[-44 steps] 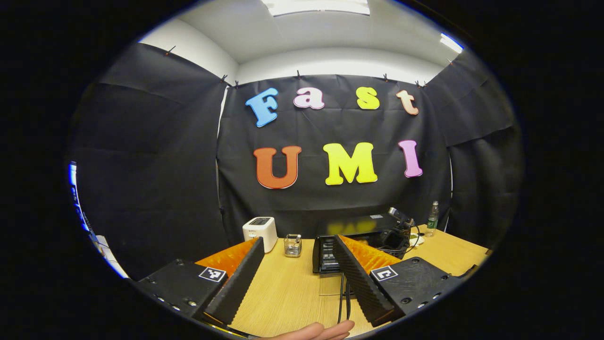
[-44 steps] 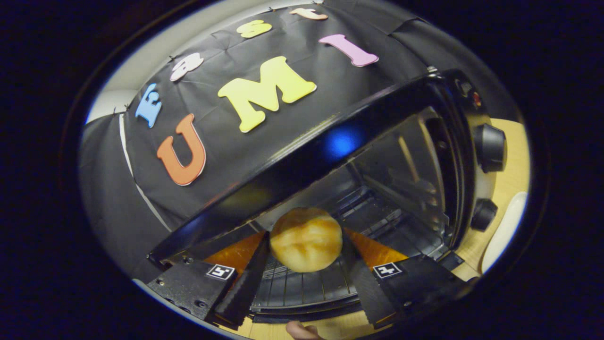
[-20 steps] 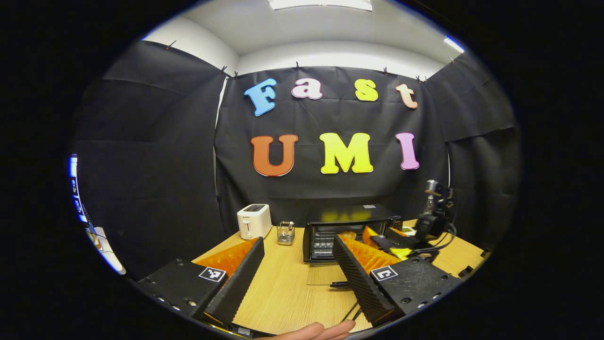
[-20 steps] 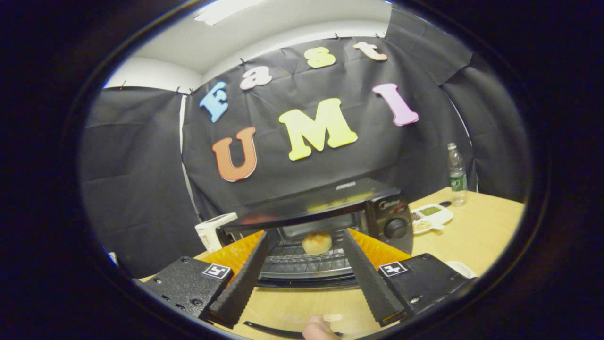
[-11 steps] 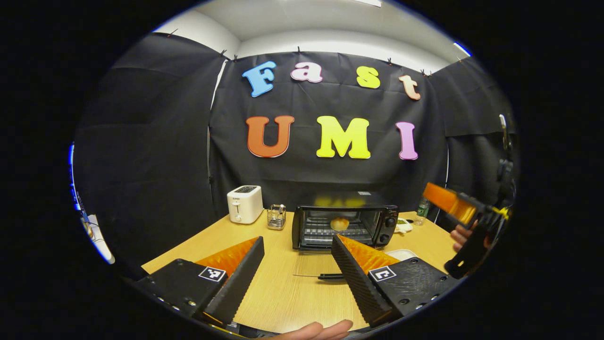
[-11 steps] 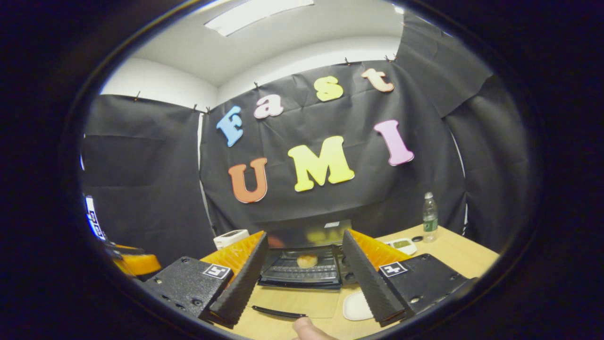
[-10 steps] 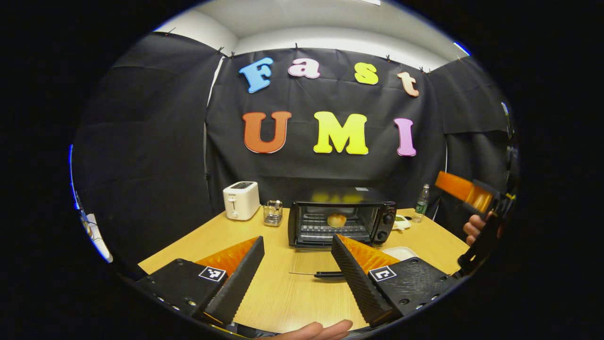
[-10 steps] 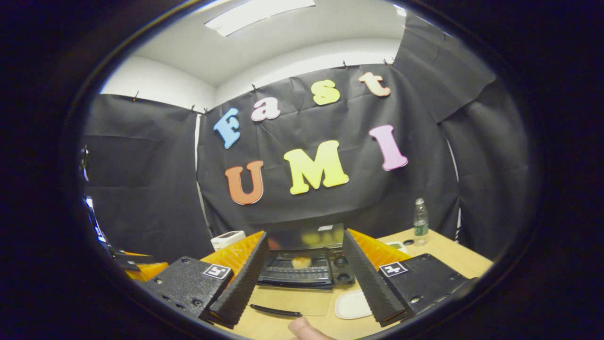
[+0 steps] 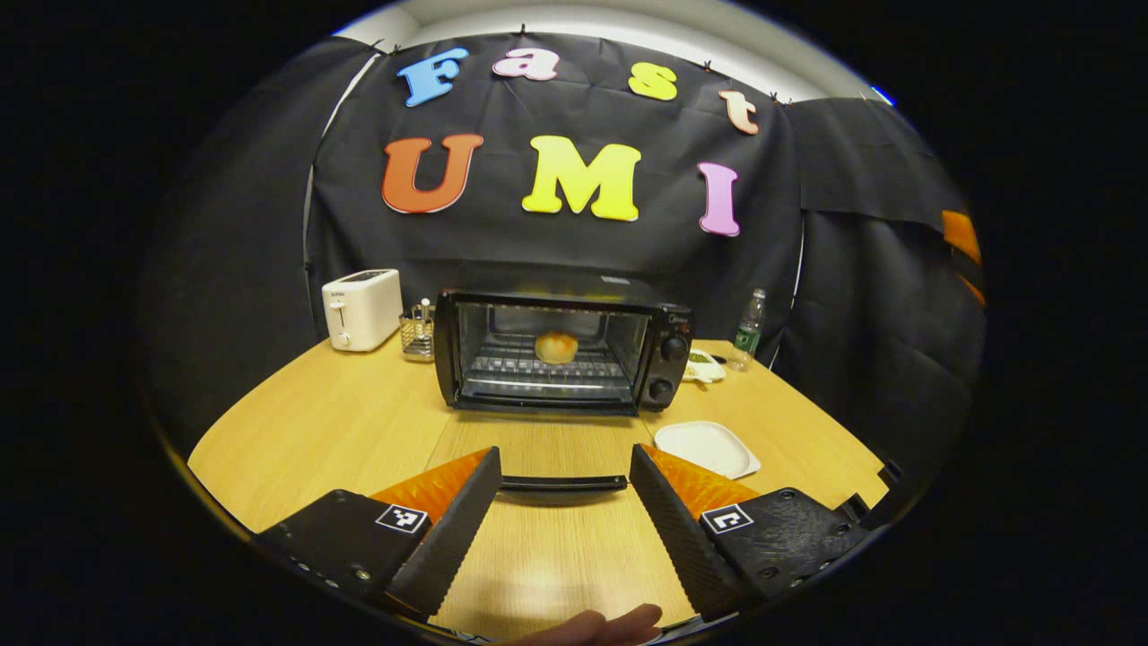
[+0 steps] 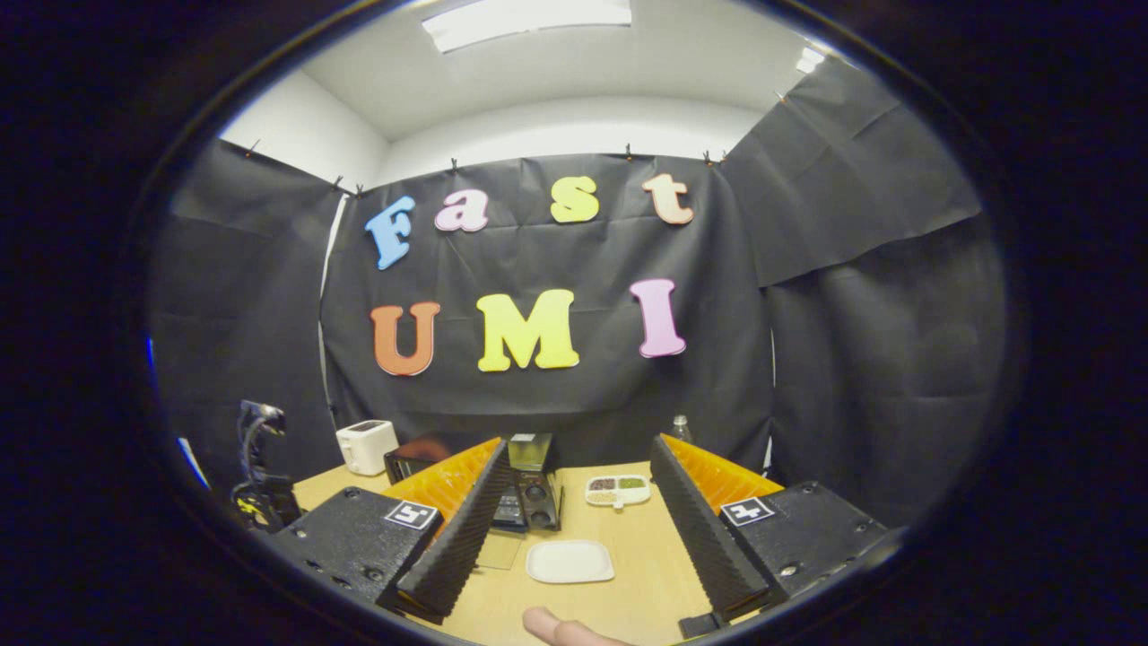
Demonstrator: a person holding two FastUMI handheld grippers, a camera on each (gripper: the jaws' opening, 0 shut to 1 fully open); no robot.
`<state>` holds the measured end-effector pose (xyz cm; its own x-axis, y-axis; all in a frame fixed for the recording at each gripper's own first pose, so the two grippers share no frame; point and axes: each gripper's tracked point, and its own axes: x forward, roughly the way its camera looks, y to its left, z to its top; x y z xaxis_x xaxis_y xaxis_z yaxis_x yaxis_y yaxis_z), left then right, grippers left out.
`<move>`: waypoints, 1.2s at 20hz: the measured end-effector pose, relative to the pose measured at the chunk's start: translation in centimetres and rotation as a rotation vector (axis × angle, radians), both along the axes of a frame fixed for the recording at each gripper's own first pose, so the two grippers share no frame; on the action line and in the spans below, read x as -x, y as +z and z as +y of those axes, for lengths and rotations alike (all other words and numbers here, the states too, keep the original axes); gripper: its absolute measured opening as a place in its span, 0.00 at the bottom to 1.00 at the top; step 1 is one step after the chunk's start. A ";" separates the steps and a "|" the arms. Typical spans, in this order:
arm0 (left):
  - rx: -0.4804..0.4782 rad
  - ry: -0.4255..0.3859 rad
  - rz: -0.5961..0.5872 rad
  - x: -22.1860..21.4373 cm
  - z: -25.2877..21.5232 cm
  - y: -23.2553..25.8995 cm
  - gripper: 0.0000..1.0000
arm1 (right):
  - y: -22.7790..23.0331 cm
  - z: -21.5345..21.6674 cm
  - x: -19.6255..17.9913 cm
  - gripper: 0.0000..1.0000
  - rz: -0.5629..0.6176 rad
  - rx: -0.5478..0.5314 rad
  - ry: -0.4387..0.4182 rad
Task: Open the electric oven with the left hand, put the food in, and close the electric oven.
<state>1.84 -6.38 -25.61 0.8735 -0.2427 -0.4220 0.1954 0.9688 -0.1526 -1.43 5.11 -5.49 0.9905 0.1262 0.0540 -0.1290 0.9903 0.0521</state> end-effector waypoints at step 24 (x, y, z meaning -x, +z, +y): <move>-0.135 0.010 0.356 -2.5 -1.7 -13.0 0.94 | -3.0 -7.9 2.6 0.96 -0.028 -0.044 -0.112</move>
